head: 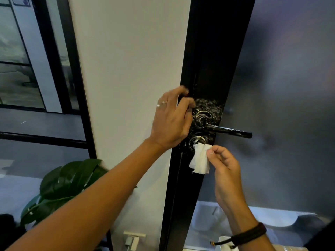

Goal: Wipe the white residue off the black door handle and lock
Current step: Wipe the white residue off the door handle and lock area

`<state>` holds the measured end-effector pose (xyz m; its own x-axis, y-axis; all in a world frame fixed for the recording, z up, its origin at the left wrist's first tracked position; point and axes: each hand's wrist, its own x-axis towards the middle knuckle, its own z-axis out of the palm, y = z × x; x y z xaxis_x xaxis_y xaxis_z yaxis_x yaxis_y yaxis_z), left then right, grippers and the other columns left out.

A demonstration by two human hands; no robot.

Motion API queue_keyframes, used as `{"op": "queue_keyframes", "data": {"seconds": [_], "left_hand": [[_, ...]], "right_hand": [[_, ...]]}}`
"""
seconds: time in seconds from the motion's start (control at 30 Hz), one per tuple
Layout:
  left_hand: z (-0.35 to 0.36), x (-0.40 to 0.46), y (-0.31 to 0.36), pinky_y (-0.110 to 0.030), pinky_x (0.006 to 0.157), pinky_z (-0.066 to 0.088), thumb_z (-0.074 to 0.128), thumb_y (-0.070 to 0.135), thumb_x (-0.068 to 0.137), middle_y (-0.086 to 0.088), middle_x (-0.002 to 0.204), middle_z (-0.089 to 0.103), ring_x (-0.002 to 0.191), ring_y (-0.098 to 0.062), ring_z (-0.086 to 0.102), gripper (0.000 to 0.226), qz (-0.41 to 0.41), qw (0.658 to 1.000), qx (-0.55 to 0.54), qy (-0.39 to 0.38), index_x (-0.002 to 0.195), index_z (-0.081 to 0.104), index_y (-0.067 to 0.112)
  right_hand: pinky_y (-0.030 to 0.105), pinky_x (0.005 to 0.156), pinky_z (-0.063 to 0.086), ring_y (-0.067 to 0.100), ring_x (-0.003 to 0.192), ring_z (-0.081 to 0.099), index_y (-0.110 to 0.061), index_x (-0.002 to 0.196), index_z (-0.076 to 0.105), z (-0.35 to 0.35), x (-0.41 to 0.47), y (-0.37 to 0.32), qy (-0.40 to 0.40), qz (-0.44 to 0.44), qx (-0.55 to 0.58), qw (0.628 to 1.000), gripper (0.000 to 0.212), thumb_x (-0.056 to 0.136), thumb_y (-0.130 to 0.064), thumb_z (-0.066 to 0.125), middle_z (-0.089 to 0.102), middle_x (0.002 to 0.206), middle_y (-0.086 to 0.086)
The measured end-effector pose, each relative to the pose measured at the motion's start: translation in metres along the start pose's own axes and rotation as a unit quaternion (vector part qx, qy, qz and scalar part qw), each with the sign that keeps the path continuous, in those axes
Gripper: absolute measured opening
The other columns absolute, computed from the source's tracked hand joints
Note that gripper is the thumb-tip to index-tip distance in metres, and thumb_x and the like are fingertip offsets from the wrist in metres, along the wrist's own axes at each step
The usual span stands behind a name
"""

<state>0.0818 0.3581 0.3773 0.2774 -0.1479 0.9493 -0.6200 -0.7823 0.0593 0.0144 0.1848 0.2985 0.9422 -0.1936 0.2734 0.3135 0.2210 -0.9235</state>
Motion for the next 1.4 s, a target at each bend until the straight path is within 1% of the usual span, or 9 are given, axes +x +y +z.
{"op": "queue_keyframes", "data": {"seconds": [0.1, 0.23, 0.33, 0.47, 0.57, 0.67, 0.9, 1.1, 1.4], "left_hand": [[-0.014, -0.052, 0.017, -0.03, 0.091, 0.05, 0.059, 0.012, 0.108, 0.002, 0.119, 0.061, 0.106, -0.012, 0.059, 0.014, -0.128, 0.968, -0.185, -0.114, 0.12, 0.066, 0.011], [-0.024, -0.078, 0.036, -0.019, 0.096, 0.052, 0.043, 0.038, 0.115, 0.003, 0.127, 0.071, 0.108, 0.003, 0.065, 0.038, -0.352, 0.81, -0.361, -0.298, 0.141, 0.065, 0.02], [-0.029, -0.08, 0.041, -0.023, 0.092, 0.059, 0.05, 0.034, 0.114, -0.01, 0.125, 0.076, 0.107, -0.011, 0.072, 0.034, -0.397, 0.729, -0.439, -0.345, 0.134, 0.069, 0.015], [-0.029, -0.084, 0.044, -0.028, 0.094, 0.061, 0.068, 0.022, 0.106, -0.006, 0.11, 0.078, 0.102, -0.012, 0.073, 0.015, -0.395, 0.752, -0.413, -0.328, 0.115, 0.075, 0.012], [-0.03, -0.08, 0.045, -0.033, 0.097, 0.063, 0.067, 0.018, 0.106, -0.013, 0.112, 0.078, 0.102, -0.016, 0.074, 0.018, -0.412, 0.744, -0.426, -0.309, 0.118, 0.074, 0.007], [-0.031, -0.076, 0.045, -0.039, 0.098, 0.062, 0.066, 0.018, 0.107, -0.011, 0.109, 0.08, 0.098, -0.016, 0.075, 0.019, -0.425, 0.749, -0.41, -0.302, 0.118, 0.073, 0.005], [-0.034, -0.072, 0.046, -0.033, 0.085, 0.059, 0.068, 0.018, 0.105, 0.006, 0.085, 0.077, 0.082, -0.009, 0.071, 0.011, -0.422, 0.762, -0.383, -0.307, 0.098, 0.076, 0.02], [-0.038, -0.07, 0.04, -0.029, 0.079, 0.059, 0.069, 0.018, 0.104, 0.0, 0.087, 0.08, 0.082, -0.012, 0.074, 0.011, -0.434, 0.748, -0.383, -0.324, 0.096, 0.076, 0.016], [-0.031, -0.072, 0.036, -0.022, 0.074, 0.058, 0.077, 0.019, 0.099, 0.003, 0.092, 0.082, 0.085, -0.009, 0.076, 0.009, -0.46, 0.77, -0.365, -0.249, 0.1, 0.086, 0.016]], "right_hand": [[0.025, 0.081, 0.052, 0.009, 0.088, 0.067, -0.013, 0.102, 0.072, -0.008, -0.004, -0.001, -0.051, 0.028, 0.022, 0.998, 0.009, 0.097, -0.011, 0.065, 0.073, 0.093, -0.001], [0.028, 0.08, 0.053, 0.013, 0.091, 0.068, -0.013, 0.107, 0.071, -0.014, -0.012, -0.004, -0.101, 0.071, 0.05, 0.991, 0.019, 0.091, -0.019, 0.064, 0.074, 0.101, 0.004], [0.035, 0.084, 0.053, 0.02, 0.097, 0.069, -0.015, 0.104, 0.072, -0.021, -0.016, -0.004, -0.099, 0.088, 0.062, 0.989, 0.017, 0.091, -0.02, 0.064, 0.074, 0.106, 0.008], [0.04, 0.089, 0.051, 0.024, 0.1, 0.072, -0.014, 0.113, 0.073, -0.029, -0.022, -0.007, -0.077, 0.137, 0.107, 0.982, 0.024, 0.093, -0.022, 0.062, 0.076, 0.116, 0.014], [0.044, 0.105, 0.048, 0.03, 0.116, 0.068, -0.007, 0.127, 0.07, -0.027, -0.027, -0.01, -0.067, 0.169, 0.149, 0.972, 0.041, 0.103, -0.035, 0.052, 0.072, 0.129, 0.019], [0.039, 0.1, 0.053, 0.025, 0.112, 0.073, -0.01, 0.126, 0.071, -0.019, -0.032, -0.015, -0.053, 0.16, 0.094, 0.981, 0.055, 0.101, -0.053, 0.049, 0.078, 0.119, 0.011], [0.021, 0.073, 0.062, 0.015, 0.091, 0.078, -0.022, 0.098, 0.079, -0.02, -0.032, -0.018, 0.045, 0.042, -0.082, 0.995, 0.006, 0.094, -0.02, 0.075, 0.081, 0.088, -0.009], [0.035, 0.07, 0.049, 0.032, 0.093, 0.068, -0.003, 0.105, 0.073, -0.031, -0.024, -0.02, 0.022, 0.113, -0.004, 0.993, 0.023, 0.105, -0.012, 0.052, 0.075, 0.1, 0.019], [0.039, 0.081, 0.053, 0.028, 0.098, 0.073, -0.004, 0.111, 0.071, -0.033, -0.02, -0.012, 0.007, 0.139, 0.04, 0.99, 0.029, 0.107, -0.016, 0.045, 0.076, 0.115, 0.022]]}}
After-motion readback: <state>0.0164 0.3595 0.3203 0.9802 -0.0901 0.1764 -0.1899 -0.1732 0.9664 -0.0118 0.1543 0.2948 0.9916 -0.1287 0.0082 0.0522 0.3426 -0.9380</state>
